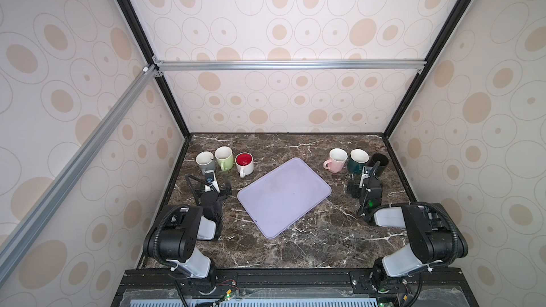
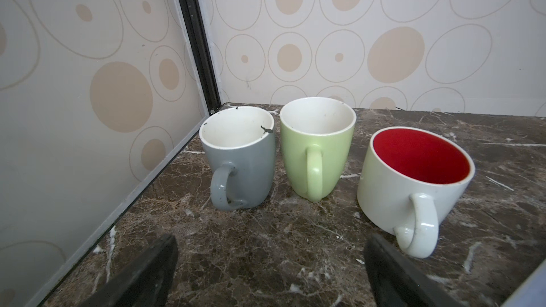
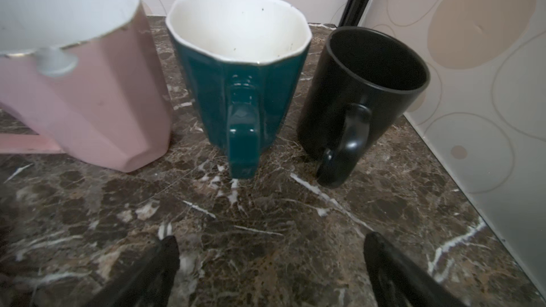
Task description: Turn the mug right side up
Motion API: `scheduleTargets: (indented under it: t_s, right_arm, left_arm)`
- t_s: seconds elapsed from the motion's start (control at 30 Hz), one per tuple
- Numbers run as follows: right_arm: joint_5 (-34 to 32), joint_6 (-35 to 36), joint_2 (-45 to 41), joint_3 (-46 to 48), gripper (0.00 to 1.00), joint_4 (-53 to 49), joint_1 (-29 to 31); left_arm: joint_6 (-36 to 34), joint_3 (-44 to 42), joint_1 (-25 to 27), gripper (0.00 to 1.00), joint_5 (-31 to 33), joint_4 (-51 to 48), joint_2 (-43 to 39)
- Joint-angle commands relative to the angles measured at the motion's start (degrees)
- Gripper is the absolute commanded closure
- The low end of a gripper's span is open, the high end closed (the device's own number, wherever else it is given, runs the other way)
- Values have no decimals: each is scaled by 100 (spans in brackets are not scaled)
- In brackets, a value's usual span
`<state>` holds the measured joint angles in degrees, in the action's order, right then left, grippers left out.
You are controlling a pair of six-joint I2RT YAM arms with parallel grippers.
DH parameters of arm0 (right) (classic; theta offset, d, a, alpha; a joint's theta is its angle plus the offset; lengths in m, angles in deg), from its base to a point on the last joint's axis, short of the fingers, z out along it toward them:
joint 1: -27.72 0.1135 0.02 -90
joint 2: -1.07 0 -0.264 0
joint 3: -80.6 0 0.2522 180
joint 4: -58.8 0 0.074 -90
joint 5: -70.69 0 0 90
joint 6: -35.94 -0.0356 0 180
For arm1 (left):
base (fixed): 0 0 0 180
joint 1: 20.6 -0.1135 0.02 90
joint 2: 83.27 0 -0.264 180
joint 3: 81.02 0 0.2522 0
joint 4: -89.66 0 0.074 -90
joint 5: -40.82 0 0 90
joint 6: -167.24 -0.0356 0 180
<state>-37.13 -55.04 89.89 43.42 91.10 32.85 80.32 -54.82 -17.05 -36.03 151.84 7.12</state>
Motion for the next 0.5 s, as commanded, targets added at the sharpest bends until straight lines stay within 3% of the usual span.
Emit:
scheduleTargets:
  t_s: [0.0,0.47]
  right_arm:
    - [227,21,-46,-13,0,94,-9]
    - [227,19,-50,0,0,132,-9]
  left_arm:
    - [-162,-14,-39,2,-31,279,5]
    - [-263,-43,56,2,47,359,21]
